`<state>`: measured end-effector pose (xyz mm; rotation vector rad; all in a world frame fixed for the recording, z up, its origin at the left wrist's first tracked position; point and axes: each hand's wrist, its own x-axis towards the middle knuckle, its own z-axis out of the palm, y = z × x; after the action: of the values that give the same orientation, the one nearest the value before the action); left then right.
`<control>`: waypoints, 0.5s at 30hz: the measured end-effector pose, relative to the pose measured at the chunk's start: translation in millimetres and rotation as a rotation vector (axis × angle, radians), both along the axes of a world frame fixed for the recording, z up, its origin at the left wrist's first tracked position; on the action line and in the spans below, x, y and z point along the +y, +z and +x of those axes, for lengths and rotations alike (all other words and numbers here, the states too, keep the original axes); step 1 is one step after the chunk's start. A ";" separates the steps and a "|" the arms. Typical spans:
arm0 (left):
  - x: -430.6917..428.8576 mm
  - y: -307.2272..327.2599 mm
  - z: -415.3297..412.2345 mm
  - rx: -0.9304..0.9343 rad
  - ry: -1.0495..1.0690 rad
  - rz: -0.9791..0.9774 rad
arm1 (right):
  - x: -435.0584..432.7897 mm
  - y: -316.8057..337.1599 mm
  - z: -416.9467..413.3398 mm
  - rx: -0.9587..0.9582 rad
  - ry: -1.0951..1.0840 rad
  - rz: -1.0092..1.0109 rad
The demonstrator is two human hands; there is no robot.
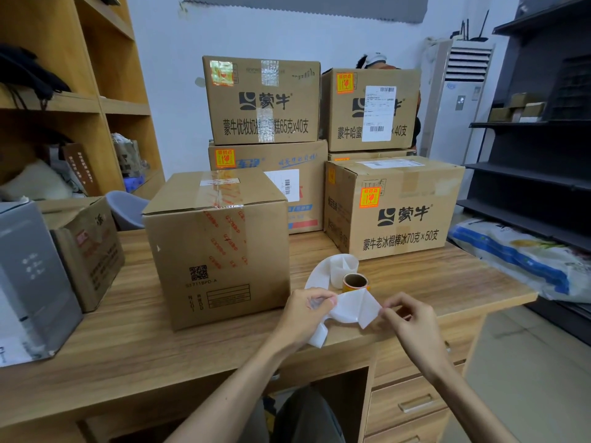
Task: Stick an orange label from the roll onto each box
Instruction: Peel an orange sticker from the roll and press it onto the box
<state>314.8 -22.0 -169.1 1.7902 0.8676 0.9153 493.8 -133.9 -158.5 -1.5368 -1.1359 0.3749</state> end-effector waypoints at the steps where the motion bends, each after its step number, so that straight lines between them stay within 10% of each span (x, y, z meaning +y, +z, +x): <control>1: -0.5 0.7 0.9 -0.003 0.008 -0.001 | -1.8 1.3 2.2 0.013 -0.003 0.005; 15: -4.0 35.6 -8.7 0.222 0.066 0.490 | -14.7 48.5 0.5 -0.163 -0.179 0.185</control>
<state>306.1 -26.0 -133.5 2.3308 0.8969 1.0494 494.3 -148.6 -110.0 -1.5102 -1.1144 0.0233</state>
